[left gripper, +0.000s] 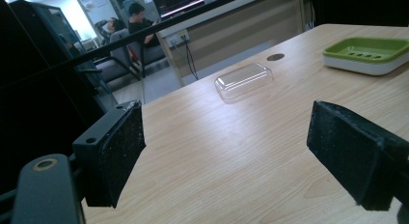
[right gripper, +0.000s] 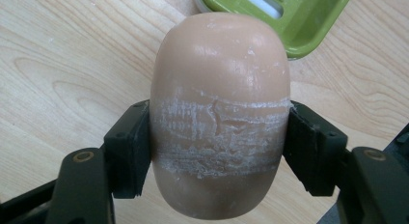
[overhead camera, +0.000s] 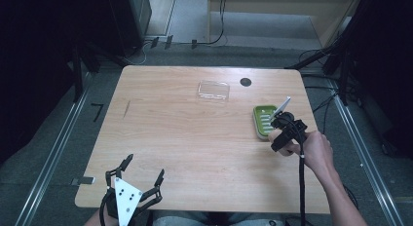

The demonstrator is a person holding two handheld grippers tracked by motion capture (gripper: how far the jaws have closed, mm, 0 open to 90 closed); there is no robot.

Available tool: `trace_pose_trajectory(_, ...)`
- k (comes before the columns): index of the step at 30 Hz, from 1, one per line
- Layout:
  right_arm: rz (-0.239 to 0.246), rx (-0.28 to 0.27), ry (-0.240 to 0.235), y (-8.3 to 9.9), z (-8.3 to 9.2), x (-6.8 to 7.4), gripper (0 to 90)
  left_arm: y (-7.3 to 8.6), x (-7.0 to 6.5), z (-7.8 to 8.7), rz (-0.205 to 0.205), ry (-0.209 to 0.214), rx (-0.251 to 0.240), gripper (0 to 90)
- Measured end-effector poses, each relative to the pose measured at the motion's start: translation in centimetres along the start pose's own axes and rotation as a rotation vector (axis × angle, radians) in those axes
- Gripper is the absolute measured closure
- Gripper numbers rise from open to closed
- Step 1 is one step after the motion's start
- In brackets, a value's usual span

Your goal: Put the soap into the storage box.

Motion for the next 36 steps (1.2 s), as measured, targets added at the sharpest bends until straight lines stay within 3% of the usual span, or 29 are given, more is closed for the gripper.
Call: trace_pose_trajectory(36, -0.005, -0.005, 0.007, -3.5, 0.8, -1.7, 33.4, 0.0, 0.0, -0.1, 0.002, 0.001, 0.0, 13.9)
Point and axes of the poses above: each handheld gripper's, and its own axes: z roughly backward along the jaws, y roughly out of its underside, x roughly to its left, the point moved 9 cm from there along -z, roughly forward along the jaws, and after that the axes turned 1 degree about x, right-handed, at the moved point
